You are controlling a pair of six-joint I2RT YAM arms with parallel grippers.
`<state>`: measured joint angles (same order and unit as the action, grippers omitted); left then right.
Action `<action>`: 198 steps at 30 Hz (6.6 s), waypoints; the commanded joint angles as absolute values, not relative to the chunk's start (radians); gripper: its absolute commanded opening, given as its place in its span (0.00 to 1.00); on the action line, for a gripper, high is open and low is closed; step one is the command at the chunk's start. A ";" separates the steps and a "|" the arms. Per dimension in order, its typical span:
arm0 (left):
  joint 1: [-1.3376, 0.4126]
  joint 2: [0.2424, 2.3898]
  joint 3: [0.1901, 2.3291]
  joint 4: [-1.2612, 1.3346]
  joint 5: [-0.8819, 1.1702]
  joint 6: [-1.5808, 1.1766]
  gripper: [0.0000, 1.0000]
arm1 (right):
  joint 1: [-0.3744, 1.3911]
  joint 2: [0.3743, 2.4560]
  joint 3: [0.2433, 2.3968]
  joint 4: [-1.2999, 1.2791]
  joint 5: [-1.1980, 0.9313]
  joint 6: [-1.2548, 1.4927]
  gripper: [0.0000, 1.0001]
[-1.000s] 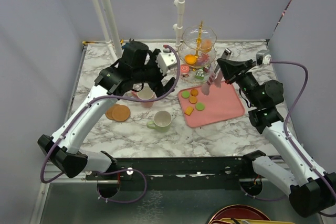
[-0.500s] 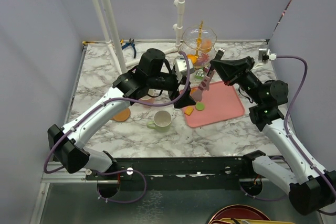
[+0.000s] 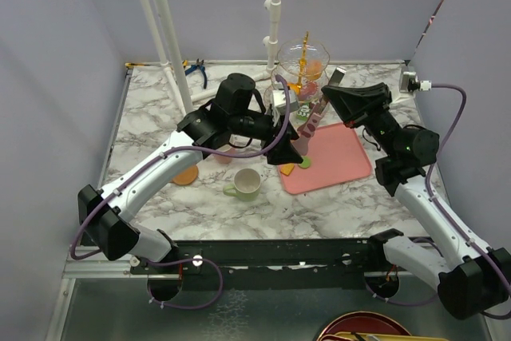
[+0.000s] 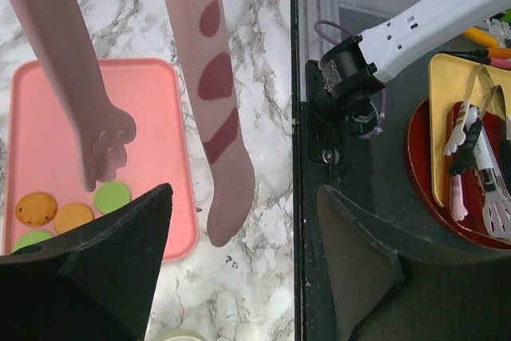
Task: Serve the afternoon tea
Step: Adjust the clamp, then pick up the desert from the tray.
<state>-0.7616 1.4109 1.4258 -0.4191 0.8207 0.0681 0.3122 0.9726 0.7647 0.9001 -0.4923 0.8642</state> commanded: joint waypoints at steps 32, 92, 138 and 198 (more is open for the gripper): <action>-0.673 1.386 1.381 -0.082 1.039 -0.506 0.99 | 0.308 1.015 0.802 1.000 -0.488 0.979 0.01; -0.657 1.400 1.556 -0.907 0.930 0.624 0.00 | 0.295 1.045 1.291 -0.314 -1.071 0.020 1.00; -0.683 1.439 1.633 -1.001 0.886 0.730 0.00 | 0.483 1.186 1.183 0.033 -1.087 0.009 0.97; -0.521 1.427 1.756 -0.955 0.348 0.387 0.99 | 0.483 1.049 0.680 0.382 -0.340 -0.051 0.60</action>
<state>-0.5888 1.3983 1.6855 -0.9047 0.4347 0.4866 0.4824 1.0340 0.7200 0.2401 -0.4751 -0.0391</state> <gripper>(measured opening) 0.990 0.605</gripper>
